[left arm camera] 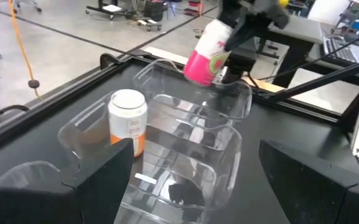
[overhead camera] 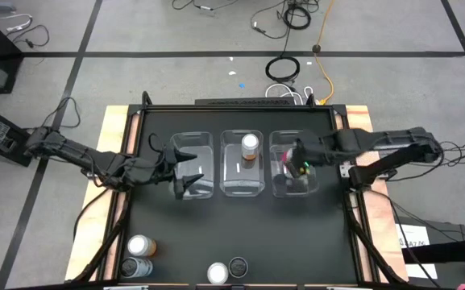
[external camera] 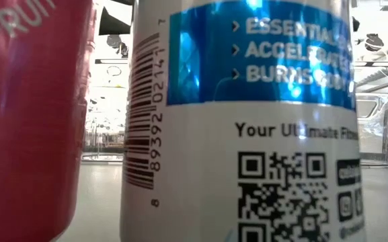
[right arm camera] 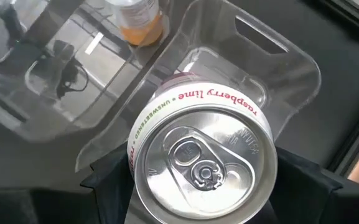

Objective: Sort soda cans
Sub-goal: Put the right pink soda can into the right transparent bin

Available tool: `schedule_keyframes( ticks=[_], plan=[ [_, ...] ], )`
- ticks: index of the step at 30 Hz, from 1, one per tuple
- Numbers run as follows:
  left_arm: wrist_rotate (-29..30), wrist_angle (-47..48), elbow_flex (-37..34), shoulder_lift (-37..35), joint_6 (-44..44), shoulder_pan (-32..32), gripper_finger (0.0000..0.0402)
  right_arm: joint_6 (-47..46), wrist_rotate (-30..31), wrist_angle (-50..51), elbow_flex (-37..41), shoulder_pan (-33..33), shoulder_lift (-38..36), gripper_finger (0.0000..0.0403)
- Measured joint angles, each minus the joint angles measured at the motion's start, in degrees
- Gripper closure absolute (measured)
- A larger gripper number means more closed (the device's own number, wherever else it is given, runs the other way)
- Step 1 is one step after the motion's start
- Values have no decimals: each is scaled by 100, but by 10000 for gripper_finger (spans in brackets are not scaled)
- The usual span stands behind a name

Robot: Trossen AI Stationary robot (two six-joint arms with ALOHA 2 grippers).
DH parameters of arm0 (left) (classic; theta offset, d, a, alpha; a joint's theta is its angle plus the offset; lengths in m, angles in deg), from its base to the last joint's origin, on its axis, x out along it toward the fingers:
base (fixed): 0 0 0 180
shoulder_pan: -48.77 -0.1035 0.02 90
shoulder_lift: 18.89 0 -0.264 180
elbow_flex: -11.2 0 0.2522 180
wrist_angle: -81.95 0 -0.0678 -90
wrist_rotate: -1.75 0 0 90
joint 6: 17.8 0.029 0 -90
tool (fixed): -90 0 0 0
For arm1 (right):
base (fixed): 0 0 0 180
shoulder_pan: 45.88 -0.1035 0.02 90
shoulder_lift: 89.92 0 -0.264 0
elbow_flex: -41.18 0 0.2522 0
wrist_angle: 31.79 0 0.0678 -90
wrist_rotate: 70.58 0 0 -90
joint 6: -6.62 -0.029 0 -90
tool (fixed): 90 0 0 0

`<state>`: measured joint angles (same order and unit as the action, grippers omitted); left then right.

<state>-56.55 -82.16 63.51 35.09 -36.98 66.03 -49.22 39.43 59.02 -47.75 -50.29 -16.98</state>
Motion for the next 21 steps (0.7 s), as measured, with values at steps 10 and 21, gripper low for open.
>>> schedule_keyframes(
  ticks=[10,21],
  plan=[
    [-154,11,0,1,29,-30,47,1362,-587,-372,410,1136,458,119],
    [-163,-14,0,2,12,-30,47,2287,-1278,-1648,1750,2345,19,119]
  ],
)
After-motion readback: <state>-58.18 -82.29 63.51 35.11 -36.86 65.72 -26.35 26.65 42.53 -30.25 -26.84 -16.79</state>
